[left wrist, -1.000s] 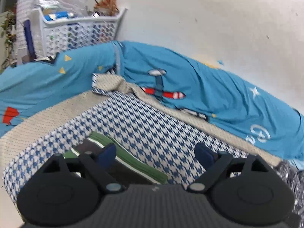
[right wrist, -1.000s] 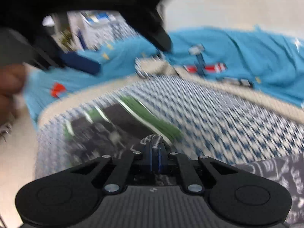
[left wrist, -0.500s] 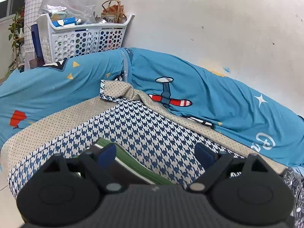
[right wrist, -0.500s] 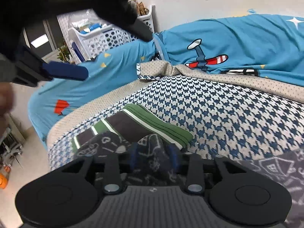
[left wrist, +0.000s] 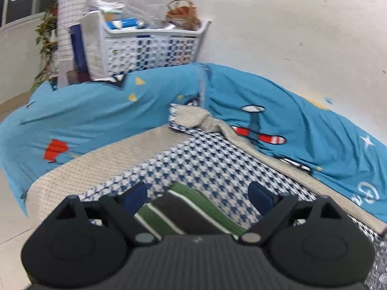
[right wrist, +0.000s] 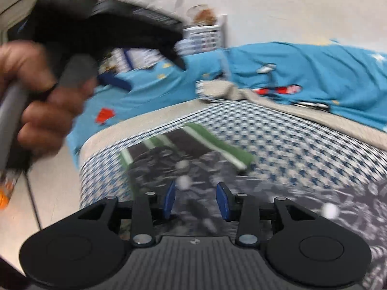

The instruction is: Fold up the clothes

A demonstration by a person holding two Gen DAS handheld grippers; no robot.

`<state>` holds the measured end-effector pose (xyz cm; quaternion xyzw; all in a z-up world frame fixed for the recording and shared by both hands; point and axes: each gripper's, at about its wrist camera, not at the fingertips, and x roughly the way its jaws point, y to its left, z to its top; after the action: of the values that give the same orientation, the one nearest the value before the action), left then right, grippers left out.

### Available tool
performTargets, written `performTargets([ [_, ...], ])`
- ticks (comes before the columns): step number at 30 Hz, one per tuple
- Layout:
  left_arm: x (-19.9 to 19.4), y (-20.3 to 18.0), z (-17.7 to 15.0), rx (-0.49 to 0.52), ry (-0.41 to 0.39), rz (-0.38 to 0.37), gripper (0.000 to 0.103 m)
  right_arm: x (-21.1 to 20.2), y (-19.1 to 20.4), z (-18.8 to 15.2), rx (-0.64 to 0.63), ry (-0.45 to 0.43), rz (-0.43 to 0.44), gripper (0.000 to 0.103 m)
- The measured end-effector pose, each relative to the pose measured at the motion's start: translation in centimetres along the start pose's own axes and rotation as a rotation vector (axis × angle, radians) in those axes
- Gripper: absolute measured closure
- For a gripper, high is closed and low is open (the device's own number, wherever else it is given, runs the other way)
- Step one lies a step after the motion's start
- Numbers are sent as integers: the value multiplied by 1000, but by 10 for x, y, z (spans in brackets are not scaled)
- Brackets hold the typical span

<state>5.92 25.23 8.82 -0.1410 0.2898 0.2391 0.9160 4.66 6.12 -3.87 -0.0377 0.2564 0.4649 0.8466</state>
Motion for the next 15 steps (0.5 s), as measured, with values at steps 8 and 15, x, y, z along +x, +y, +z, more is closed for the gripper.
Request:
performTargets([
  [8,1,23,6,-19,-9,29,13,28,55,-1,-221,-8,1,66],
  [15,-1,35,10,-58,-11,27,13,55,79,2,-358,-3,-4,66],
])
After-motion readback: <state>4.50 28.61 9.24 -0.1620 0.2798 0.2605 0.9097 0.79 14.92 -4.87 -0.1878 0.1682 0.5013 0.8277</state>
